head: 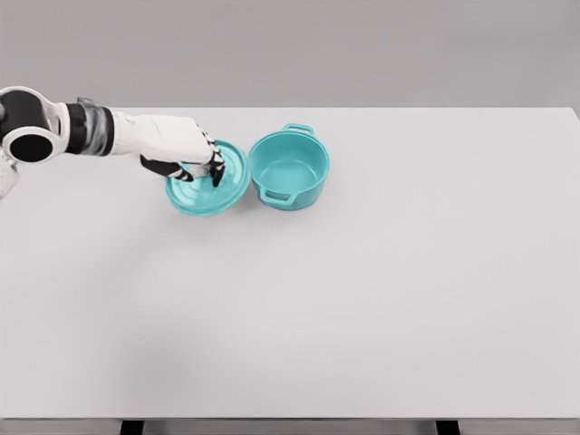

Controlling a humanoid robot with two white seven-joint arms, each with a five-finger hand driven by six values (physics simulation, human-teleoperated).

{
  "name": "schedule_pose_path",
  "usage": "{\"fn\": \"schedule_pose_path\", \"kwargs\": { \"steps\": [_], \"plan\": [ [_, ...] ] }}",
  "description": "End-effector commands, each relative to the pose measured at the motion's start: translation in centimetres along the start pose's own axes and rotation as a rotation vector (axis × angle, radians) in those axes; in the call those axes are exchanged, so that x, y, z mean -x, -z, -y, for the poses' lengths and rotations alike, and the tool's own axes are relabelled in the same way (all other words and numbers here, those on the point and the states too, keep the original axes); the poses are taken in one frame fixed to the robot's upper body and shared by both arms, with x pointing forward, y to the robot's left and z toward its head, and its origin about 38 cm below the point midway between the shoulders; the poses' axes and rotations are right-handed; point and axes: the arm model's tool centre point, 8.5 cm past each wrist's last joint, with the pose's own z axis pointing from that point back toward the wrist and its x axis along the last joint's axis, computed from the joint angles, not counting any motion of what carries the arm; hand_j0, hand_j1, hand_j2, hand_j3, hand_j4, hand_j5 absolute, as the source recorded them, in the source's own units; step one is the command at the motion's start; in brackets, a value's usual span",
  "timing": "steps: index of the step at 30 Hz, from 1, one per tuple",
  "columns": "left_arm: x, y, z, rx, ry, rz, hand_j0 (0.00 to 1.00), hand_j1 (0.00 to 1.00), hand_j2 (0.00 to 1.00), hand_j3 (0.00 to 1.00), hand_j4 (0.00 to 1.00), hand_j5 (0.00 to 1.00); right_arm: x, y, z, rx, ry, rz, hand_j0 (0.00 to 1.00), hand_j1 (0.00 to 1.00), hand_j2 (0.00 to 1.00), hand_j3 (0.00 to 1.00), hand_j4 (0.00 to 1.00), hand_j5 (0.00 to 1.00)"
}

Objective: Cover the pot with left arm

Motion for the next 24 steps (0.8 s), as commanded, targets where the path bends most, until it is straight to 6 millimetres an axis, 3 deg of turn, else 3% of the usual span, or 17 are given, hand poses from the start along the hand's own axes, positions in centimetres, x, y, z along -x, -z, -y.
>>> {"fn": "schedule_pose_path", "kwargs": {
  "steps": [1,9,14,16,24],
  "plan": [
    [-0.5,0.5,-0.6,-0.02,-0.005,0.021,0.51,0.51,0.51,0.51,0.51,0.51,-0.1,0.0,0.1,0.0,0.0,0.001,1.0,1.0,1.0,1.0,1.0,1.0],
    [-1.4,1.9,-3.8,-0.06,0.04,0.052,0.51,0.51,0.51,0.51,0.51,0.51,0.0,0.0,0.0,-0.001,0.0,0.0,1.0,1.0,1.0,1.0,1.0,1.0],
    [-2.4,4.2,-6.1,-0.088,0.06,0.087,0.51,0.51,0.51,0.51,0.51,0.51,-0.1,0.0,0.1,0.0,0.0,0.001,1.0,1.0,1.0,1.0,1.0,1.0],
    [-2.9,5.5,-6.7,-0.082,0.077,0.094,0.51,0.51,0.51,0.51,0.51,0.51,-0.1,0.0,0.1,0.0,0.0,0.001,1.0,1.0,1.0,1.0,1.0,1.0],
    [-1.9,8.3,-7.2,-0.042,0.069,0.05,0.52,0.52,0.52,0.52,0.52,0.52,0.0,0.0,0.0,-0.001,0.0,0.0,1.0,1.0,1.0,1.0,1.0,1.0]
  ]
}}
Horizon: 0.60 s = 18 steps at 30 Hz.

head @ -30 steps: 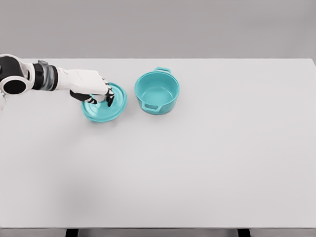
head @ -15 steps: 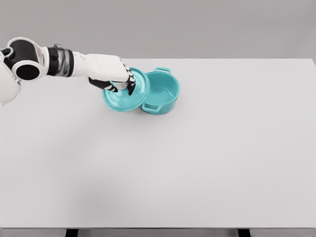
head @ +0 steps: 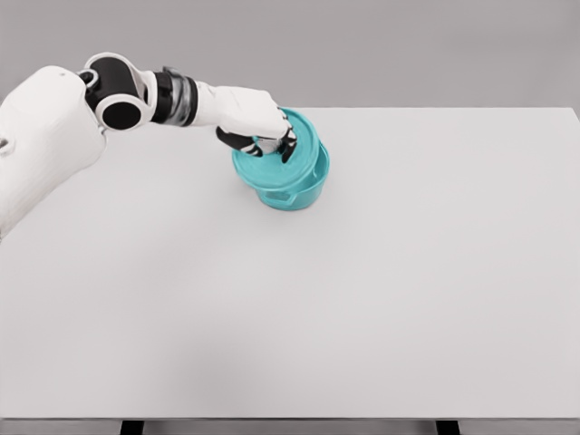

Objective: Cover the pot with left arm

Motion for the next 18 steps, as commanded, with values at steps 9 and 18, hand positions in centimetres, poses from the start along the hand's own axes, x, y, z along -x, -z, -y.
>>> {"fn": "schedule_pose_path", "kwargs": {
  "steps": [9,18],
  "plan": [
    [0.6,2.5,0.3,0.02,-0.056,-0.013,0.52,0.52,0.52,0.52,0.52,0.52,0.0,0.0,0.0,0.0,0.0,0.0,1.0,1.0,1.0,1.0,1.0,1.0],
    [1.2,3.1,0.6,0.023,-0.098,-0.023,0.57,0.57,0.57,0.57,0.57,0.57,0.0,0.0,0.0,0.001,0.0,0.0,1.0,1.0,1.0,1.0,1.0,1.0]
  ]
}}
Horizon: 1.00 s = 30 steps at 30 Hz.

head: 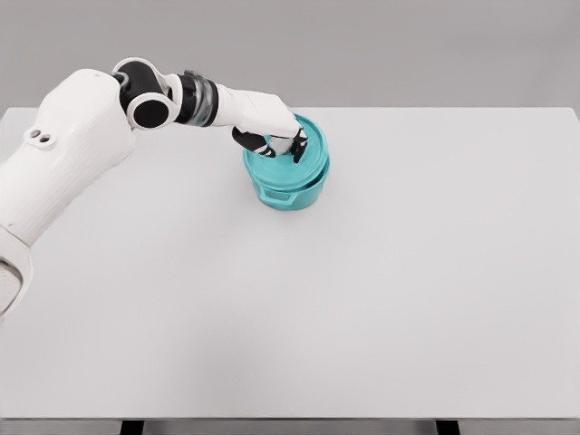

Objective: Cover the pot with left arm

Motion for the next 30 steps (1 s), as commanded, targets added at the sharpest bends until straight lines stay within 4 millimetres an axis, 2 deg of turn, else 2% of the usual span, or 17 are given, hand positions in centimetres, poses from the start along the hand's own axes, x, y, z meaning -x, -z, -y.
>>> {"fn": "schedule_pose_path", "kwargs": {
  "steps": [1,4,9,20,21,22,24,25,26,27,29,30],
  "plan": [
    [0.1,0.1,0.0,-0.005,-0.01,0.0,0.58,0.58,0.58,0.58,0.58,0.58,0.0,0.0,0.0,0.001,0.0,0.0,1.0,1.0,1.0,1.0,1.0,1.0],
    [0.2,-0.1,0.0,-0.006,-0.013,-0.003,0.68,0.68,0.68,0.68,0.68,0.68,0.0,0.0,0.0,-0.001,0.0,0.0,1.0,1.0,1.0,1.0,1.0,1.0],
    [0.2,-0.1,0.0,-0.006,-0.013,-0.003,0.78,0.78,0.78,0.78,0.78,0.78,-0.1,0.0,0.1,0.0,0.0,0.001,1.0,1.0,1.0,1.0,1.0,1.0],
    [0.4,-0.4,0.1,-0.006,-0.012,-0.008,0.89,0.89,0.89,0.89,0.89,0.89,0.0,0.0,0.0,-0.001,0.0,0.0,1.0,1.0,1.0,1.0,1.0,1.0],
    [1.1,-1.5,-0.1,-0.02,-0.026,-0.021,0.95,0.95,0.95,0.95,0.95,0.95,0.0,0.0,0.0,-0.001,0.0,0.0,1.0,1.0,1.0,1.0,1.0,1.0],
    [2.5,-3.7,-0.2,-0.055,-0.071,-0.039,1.0,1.0,1.0,1.0,1.0,1.0,-0.1,0.0,0.1,0.0,0.0,0.001,1.0,1.0,1.0,1.0,1.0,1.0],
    [5.3,-8.9,-0.3,-0.115,-0.136,-0.098,1.0,1.0,1.0,1.0,1.0,1.0,-0.1,0.0,0.1,0.0,0.0,0.001,1.0,1.0,1.0,1.0,1.0,1.0],
    [6.7,-11.9,0.5,-0.149,-0.188,-0.128,1.0,1.0,1.0,1.0,1.0,1.0,0.0,0.0,0.0,-0.001,0.0,0.0,1.0,1.0,1.0,1.0,1.0,1.0],
    [7.9,-13.9,2.1,-0.148,-0.228,-0.164,1.0,1.0,1.0,1.0,1.0,1.0,-0.1,0.0,0.1,0.002,0.0,0.001,1.0,1.0,1.0,1.0,1.0,1.0],
    [8.6,-14.5,4.4,-0.124,-0.272,-0.193,1.0,1.0,1.0,1.0,1.0,1.0,-0.1,0.0,0.1,0.0,0.0,0.001,1.0,1.0,1.0,1.0,1.0,1.0],
    [9.0,-15.0,6.9,-0.099,-0.312,-0.214,1.0,1.0,1.0,1.0,1.0,1.0,0.0,0.0,0.0,-0.001,0.0,0.0,1.0,1.0,1.0,1.0,1.0,1.0],
    [9.0,-14.9,7.4,-0.093,-0.32,-0.212,1.0,1.0,1.0,1.0,1.0,1.0,-0.1,0.0,0.1,0.0,0.0,0.001,1.0,1.0,1.0,1.0,1.0,1.0]
  ]
}}
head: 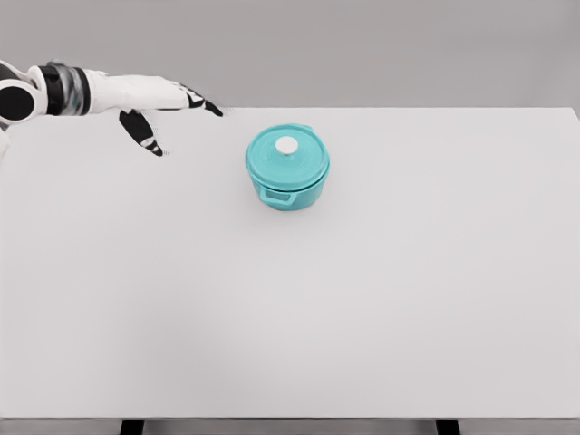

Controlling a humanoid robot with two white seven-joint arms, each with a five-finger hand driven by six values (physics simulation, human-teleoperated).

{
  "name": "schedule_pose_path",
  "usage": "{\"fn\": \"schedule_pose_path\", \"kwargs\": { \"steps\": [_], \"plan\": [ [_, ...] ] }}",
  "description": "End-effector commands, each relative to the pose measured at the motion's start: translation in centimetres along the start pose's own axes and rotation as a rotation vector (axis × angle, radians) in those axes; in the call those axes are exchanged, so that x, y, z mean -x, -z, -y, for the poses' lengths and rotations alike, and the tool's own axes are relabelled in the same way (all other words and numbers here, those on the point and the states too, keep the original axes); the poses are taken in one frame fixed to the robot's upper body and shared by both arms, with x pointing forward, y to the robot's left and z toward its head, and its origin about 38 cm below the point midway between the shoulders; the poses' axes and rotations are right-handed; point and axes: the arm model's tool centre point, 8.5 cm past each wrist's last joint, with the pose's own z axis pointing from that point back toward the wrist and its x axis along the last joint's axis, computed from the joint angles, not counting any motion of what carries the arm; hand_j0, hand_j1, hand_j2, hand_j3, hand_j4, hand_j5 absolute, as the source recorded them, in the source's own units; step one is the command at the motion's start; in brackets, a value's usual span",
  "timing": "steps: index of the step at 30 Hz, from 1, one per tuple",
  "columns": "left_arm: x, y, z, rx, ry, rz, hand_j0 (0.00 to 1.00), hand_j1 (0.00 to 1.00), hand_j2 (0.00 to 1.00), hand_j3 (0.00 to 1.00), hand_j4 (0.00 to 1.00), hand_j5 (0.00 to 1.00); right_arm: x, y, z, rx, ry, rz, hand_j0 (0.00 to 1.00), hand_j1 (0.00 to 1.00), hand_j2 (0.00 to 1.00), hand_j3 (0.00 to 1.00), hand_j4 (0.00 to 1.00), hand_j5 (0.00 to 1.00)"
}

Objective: Cover the pot with left arm

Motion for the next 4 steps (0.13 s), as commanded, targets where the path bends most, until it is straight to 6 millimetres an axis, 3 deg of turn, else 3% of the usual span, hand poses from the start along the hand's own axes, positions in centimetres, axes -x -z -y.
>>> {"fn": "schedule_pose_path", "kwargs": {
  "steps": [1,4],
  "plan": [
    [1.65,-2.04,0.42,-0.015,-0.039,-0.041,1.0,1.0,1.0,1.0,1.0,1.0,0.0,0.0,0.0,0.0,0.0,0.0,1.0,1.0,1.0,1.0,1.0,1.0],
    [1.86,-2.12,0.58,-0.014,-0.045,-0.046,1.0,1.0,1.0,1.0,1.0,1.0,-0.07,-0.01,0.07,0.002,0.0,0.001,1.0,1.0,1.0,1.0,1.0,1.0]
  ]
}}
